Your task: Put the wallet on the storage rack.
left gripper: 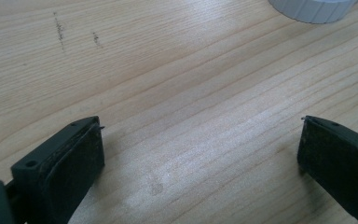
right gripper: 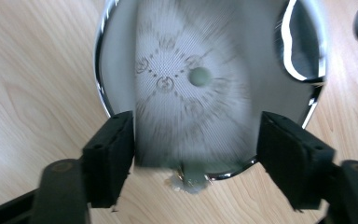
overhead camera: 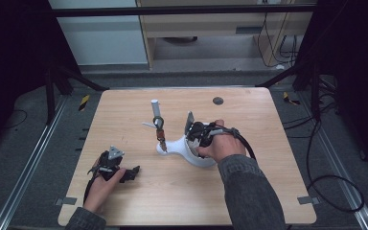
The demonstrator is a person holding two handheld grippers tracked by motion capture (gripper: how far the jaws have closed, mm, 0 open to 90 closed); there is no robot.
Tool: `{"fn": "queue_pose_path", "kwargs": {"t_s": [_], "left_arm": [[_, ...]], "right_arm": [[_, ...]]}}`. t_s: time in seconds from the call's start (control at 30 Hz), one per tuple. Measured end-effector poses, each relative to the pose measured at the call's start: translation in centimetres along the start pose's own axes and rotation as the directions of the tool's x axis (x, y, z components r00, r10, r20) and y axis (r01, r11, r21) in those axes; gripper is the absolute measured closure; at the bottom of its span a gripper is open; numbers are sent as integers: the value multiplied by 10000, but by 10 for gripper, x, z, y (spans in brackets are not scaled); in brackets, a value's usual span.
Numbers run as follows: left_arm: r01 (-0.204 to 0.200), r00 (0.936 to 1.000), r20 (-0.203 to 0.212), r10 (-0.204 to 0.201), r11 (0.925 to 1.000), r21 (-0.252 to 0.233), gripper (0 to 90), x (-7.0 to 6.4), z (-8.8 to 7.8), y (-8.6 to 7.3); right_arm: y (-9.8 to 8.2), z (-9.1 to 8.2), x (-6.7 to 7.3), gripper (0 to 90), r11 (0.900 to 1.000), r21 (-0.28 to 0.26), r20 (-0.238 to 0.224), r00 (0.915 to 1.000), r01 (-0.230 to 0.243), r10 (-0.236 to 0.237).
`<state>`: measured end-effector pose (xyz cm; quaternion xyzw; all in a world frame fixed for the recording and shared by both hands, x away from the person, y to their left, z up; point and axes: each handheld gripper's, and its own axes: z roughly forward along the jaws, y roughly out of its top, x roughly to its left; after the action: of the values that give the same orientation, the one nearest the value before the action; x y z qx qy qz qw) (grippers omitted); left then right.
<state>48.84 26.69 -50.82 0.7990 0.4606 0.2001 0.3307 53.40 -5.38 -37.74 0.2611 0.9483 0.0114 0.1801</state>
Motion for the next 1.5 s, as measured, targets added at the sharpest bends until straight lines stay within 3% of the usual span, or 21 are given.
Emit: {"fn": "queue_pose_path", "kwargs": {"t_s": [0.03, 0.5, 0.77, 0.9, 1.2, 1.37, 1.43, 1.5], "left_arm": [[-17, 10000, -1, 17, 10000, 5, 0, 0, 0, 0], [-18, 10000, 7, 18, 10000, 6, 0, 0, 0, 0], [-21, 10000, 13, 21, 10000, 2, 0, 0, 1, 0], [-27, 10000, 21, 27, 10000, -15, 0, 0, 1, 1], [-60, 10000, 59, 60, 10000, -18, 0, 0, 1, 1], [-82, 9999, 85, 82, 10000, -17, 0, 0, 1, 1], [-116, 9999, 123, 116, 9999, -24, 0, 1, 1, 1], [-176, 9996, 207, 177, 9998, -35, 0, 2, 0, 0]], "right_arm": [[-2, -5, -1, 260, 9991, -328, -120, 9996, -262, 258], [-24, -19, -4, 266, 9920, -1023, -41, 9972, -744, 744], [-33, -23, -7, 227, 9840, -1409, -15, 9939, -1092, 1101], [-39, -24, -8, 154, 9718, -1843, -96, 9890, -1468, 1476], [-49, -28, -14, 91, 9488, -2593, -47, 9826, -1805, 1857], [-57, -36, -22, 63, 9197, -3263, -423, 9753, -2185, 2168], [-59, -39, -26, 57, 9099, -3548, -566, 9764, -2150, 2086], [-60, -39, -26, 56, 9064, -3655, -633, 9772, -2115, 2025]]}}
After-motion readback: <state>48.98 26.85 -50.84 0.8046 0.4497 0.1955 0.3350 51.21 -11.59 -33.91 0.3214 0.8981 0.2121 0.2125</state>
